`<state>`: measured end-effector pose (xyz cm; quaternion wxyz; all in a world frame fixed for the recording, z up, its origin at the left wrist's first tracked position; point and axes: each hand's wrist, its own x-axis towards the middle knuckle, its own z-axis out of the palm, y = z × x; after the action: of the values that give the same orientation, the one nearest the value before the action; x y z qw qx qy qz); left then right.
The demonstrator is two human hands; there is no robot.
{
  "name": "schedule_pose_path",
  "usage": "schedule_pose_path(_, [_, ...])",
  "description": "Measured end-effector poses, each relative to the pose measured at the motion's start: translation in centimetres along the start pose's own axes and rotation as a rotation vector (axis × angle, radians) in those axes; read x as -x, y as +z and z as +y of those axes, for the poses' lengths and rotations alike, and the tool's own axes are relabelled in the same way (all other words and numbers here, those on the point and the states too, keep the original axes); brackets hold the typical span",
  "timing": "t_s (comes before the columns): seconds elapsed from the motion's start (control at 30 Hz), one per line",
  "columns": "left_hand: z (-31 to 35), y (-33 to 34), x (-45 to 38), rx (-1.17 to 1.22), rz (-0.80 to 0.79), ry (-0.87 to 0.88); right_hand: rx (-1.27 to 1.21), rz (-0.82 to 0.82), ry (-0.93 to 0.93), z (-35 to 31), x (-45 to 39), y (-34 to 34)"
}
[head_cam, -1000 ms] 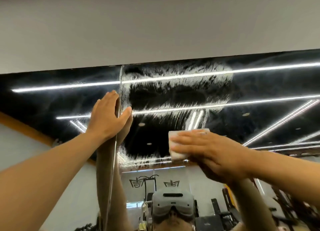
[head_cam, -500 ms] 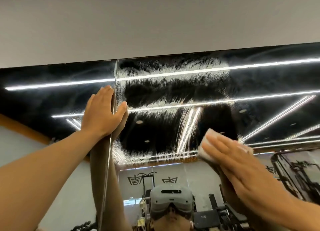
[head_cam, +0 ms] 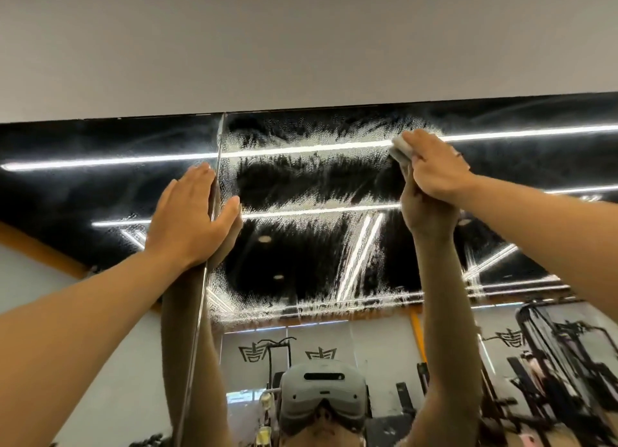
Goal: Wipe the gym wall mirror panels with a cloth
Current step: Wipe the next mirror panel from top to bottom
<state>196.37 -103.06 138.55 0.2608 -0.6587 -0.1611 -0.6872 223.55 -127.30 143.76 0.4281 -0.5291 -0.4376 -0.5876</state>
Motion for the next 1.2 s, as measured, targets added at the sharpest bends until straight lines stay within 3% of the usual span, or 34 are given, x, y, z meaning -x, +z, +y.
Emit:
schedule_pose_path(0.23, [0.6, -0.5, -0.2, -0.018, -0.016, -0.040, -0.099, -0.030, -0.190, -1.7, 10.9, -0.6])
schedule_pose_path(0.4, [1.9, -1.6, 0.7, -0.100, -0.019, 0.013, -0.108, -0.313, -0.301, 0.9, 17.8, -1.8])
schedule_pose_path(0.5, [2.6, -2.4, 3.1, 0.026, -0.071, 0.073, -0.059, -0.372, -0.311, 0.9, 16.2, -2.9])
schedule_pose_path(0.63, [2.0, -3.5, 8.5, 0.043, -0.200, 0.216, -0.049, -0.277, -0.184, 1.5, 10.3, -2.8])
schedule_pose_path(0.73, [1.3, -4.6, 12.8, 0.097, -0.198, 0.156, -0.015, -0.190, -0.088, 0.9, 8.5, -2.7])
schedule_pose_path(0.8, [0.8, -5.1, 16.1, 0.113, -0.216, 0.081, -0.027, -0.129, -0.151, 0.6, 10.2, -2.3])
schedule_pose_path(0.9, [0.2, -5.4, 21.0, 0.103, -0.274, 0.013, -0.054, -0.169, -0.213, 0.2, 16.6, -1.9])
schedule_pose_path(1.1, [1.9, -5.1, 25.6, 0.062, -0.329, -0.061, 0.023, -0.417, -0.510, 0.2, 34.3, -3.7])
schedule_pose_path(1.2, [3.0, -5.1, 25.5, 0.073, -0.319, -0.111, 0.145, -0.565, -0.724, 1.1, 38.8, -5.2])
